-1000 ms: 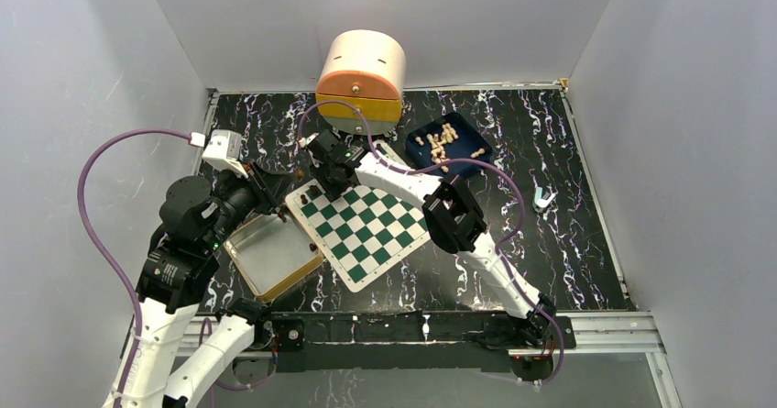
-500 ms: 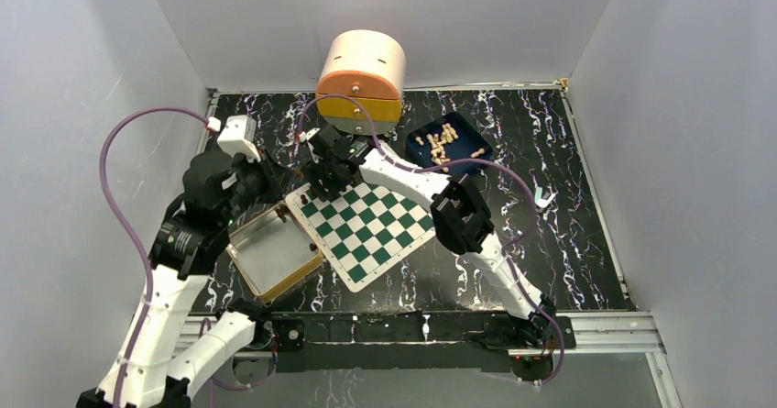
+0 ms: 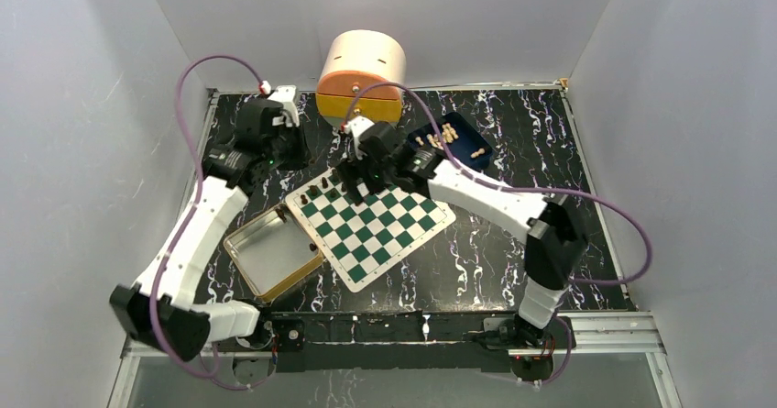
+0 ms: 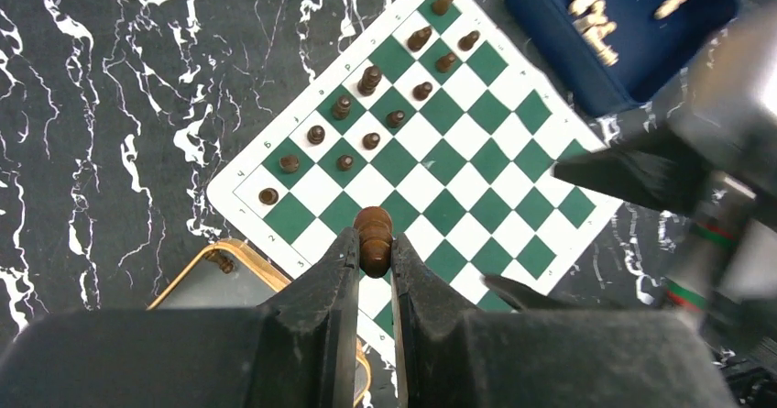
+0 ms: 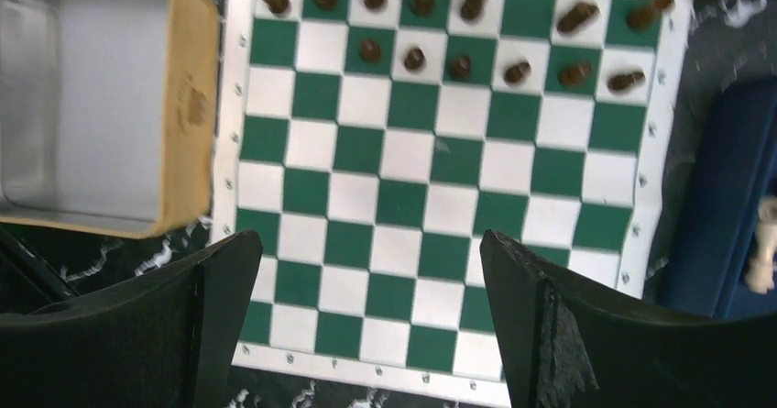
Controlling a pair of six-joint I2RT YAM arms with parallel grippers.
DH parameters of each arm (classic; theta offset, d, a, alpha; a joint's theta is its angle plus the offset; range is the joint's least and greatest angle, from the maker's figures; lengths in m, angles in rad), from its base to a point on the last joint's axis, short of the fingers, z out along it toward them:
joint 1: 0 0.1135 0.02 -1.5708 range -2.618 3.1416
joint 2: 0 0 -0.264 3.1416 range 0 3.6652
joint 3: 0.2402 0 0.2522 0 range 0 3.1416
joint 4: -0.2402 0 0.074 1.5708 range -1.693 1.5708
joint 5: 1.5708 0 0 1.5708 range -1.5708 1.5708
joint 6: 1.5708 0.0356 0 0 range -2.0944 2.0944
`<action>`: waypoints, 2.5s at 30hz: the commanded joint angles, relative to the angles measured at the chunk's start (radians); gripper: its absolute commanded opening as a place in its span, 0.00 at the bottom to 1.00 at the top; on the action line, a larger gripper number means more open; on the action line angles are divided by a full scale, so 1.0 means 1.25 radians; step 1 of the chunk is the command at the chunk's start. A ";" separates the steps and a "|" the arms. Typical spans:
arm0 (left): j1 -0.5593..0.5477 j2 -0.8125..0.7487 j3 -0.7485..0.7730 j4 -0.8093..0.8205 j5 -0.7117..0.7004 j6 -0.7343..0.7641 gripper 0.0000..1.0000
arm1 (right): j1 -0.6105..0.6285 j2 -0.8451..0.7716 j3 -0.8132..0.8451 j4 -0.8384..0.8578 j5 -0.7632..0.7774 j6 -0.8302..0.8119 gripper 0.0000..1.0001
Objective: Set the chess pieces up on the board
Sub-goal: Place the chess piece on the chessboard.
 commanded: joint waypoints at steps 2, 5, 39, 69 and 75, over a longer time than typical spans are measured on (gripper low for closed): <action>-0.002 0.115 0.051 0.032 -0.019 0.041 0.00 | -0.018 -0.188 -0.205 0.090 0.066 0.023 0.99; -0.005 0.203 0.065 0.071 -0.018 0.048 0.00 | -0.019 -0.290 -0.296 0.113 0.077 0.035 0.99; -0.062 0.598 0.077 0.428 0.056 0.187 0.00 | -0.024 -0.542 -0.492 0.143 0.187 0.050 0.99; -0.068 0.673 0.115 0.427 0.033 0.209 0.00 | -0.025 -0.529 -0.488 0.152 0.208 0.034 0.99; -0.069 0.672 0.126 0.426 0.033 0.210 0.00 | -0.025 -0.520 -0.488 0.157 0.208 0.030 0.99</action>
